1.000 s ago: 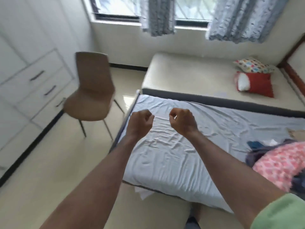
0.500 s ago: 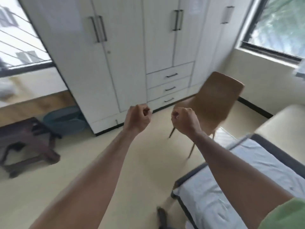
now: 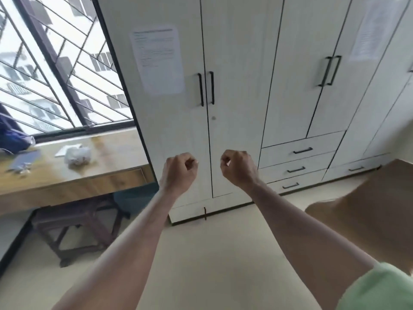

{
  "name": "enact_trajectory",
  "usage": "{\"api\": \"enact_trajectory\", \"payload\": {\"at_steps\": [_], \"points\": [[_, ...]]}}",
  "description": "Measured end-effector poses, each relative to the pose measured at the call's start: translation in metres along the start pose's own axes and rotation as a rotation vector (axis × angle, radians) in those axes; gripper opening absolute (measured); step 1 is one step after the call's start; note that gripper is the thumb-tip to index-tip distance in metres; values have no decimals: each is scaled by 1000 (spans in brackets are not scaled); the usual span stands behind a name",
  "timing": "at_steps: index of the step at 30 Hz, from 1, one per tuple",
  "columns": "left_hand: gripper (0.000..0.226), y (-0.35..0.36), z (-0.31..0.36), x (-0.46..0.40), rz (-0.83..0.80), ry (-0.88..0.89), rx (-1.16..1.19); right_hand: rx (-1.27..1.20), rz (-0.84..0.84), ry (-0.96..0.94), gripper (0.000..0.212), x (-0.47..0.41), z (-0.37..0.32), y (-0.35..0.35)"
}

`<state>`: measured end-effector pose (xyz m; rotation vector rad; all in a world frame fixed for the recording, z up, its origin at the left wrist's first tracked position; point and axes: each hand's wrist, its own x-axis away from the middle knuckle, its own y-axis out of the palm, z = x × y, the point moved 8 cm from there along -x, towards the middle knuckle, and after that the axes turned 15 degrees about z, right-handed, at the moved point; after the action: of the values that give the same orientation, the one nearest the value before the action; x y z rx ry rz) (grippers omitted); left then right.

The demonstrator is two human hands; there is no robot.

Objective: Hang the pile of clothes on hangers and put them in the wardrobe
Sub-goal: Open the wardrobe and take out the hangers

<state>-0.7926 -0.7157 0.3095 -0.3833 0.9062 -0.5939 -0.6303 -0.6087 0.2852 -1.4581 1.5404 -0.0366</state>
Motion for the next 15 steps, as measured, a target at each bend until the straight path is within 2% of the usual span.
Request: {"api": "enact_trajectory", "payload": {"at_steps": [4, 11, 15], "points": [[14, 37, -25, -71, 3, 7, 40, 7, 12, -30, 13, -70, -8, 49], [13, 113, -75, -215, 3, 52, 87, 42, 127, -6, 14, -197, 5, 126], [13, 153, -97, -287, -51, 58, 111, 39, 205, 14, 14, -264, 10, 153]]}}
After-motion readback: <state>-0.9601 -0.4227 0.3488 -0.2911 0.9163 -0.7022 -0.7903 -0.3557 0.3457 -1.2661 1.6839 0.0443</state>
